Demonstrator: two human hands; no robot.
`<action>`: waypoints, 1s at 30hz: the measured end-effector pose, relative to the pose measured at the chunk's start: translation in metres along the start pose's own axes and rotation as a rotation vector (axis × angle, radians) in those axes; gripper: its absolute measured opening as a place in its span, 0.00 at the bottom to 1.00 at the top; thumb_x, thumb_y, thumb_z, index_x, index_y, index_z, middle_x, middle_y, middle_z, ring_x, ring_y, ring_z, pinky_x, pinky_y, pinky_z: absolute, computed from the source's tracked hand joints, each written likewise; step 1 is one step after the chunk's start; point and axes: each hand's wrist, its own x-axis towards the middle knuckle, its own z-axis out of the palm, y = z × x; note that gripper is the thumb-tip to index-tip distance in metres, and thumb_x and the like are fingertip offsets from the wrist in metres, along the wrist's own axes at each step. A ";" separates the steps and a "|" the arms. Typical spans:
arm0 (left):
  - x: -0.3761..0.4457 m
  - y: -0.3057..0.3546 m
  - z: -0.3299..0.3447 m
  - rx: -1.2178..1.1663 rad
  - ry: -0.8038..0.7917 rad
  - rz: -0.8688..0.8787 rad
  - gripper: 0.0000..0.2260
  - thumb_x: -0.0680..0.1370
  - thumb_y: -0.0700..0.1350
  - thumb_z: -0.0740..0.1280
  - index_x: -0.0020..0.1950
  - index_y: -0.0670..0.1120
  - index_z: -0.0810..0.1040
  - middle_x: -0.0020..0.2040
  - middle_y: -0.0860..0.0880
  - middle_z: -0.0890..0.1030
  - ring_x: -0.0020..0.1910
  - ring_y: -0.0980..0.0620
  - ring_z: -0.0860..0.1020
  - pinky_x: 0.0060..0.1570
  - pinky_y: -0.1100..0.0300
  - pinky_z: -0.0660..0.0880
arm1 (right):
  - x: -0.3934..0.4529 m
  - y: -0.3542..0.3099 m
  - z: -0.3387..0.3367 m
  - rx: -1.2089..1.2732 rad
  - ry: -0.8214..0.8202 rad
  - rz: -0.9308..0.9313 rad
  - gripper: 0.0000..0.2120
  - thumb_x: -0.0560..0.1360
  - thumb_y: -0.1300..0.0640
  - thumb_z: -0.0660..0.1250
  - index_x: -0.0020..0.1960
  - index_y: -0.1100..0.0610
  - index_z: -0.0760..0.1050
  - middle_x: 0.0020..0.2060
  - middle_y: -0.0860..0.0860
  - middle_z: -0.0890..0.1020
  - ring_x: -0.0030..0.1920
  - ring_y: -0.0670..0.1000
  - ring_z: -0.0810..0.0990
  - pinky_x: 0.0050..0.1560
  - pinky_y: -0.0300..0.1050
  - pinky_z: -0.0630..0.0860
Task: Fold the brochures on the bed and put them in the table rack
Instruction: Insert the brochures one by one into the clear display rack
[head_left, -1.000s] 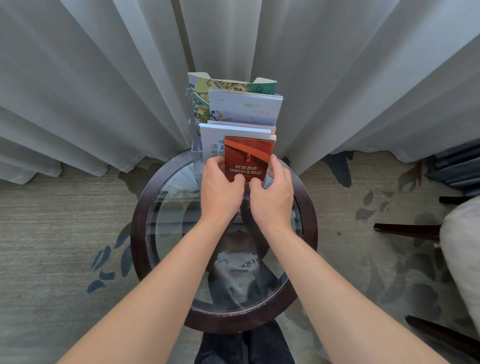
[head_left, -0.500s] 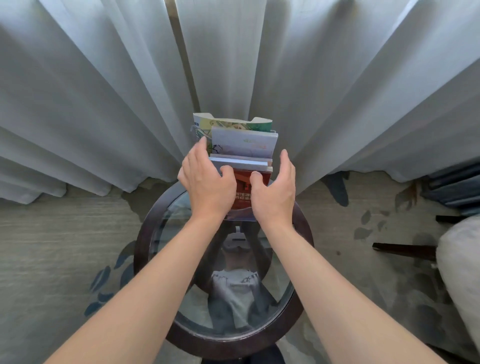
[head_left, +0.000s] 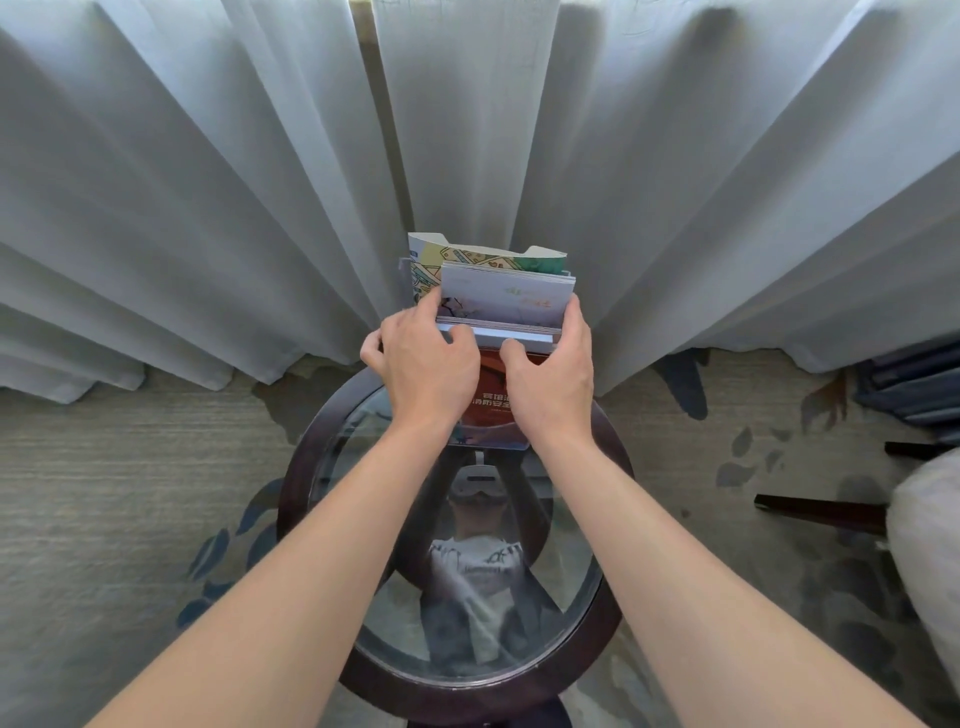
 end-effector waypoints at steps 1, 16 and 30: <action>0.001 0.000 0.000 -0.002 -0.009 -0.004 0.21 0.78 0.47 0.59 0.72 0.52 0.72 0.64 0.54 0.79 0.67 0.52 0.68 0.70 0.48 0.58 | 0.001 0.000 0.000 -0.002 -0.007 0.005 0.38 0.77 0.50 0.68 0.80 0.49 0.51 0.74 0.46 0.64 0.69 0.44 0.65 0.60 0.39 0.65; -0.027 -0.078 -0.001 -0.164 -0.333 -0.432 0.24 0.84 0.46 0.54 0.81 0.47 0.57 0.79 0.46 0.62 0.77 0.44 0.62 0.73 0.47 0.61 | -0.019 0.056 -0.012 0.010 -0.336 0.371 0.30 0.74 0.49 0.72 0.73 0.49 0.64 0.66 0.48 0.76 0.68 0.54 0.74 0.67 0.54 0.71; -0.043 -0.107 0.020 -0.238 -0.340 -0.414 0.20 0.83 0.48 0.60 0.76 0.54 0.65 0.74 0.50 0.71 0.71 0.46 0.70 0.66 0.47 0.70 | -0.022 0.070 0.002 0.042 -0.337 0.277 0.26 0.73 0.54 0.73 0.67 0.42 0.68 0.60 0.43 0.79 0.60 0.47 0.76 0.65 0.54 0.73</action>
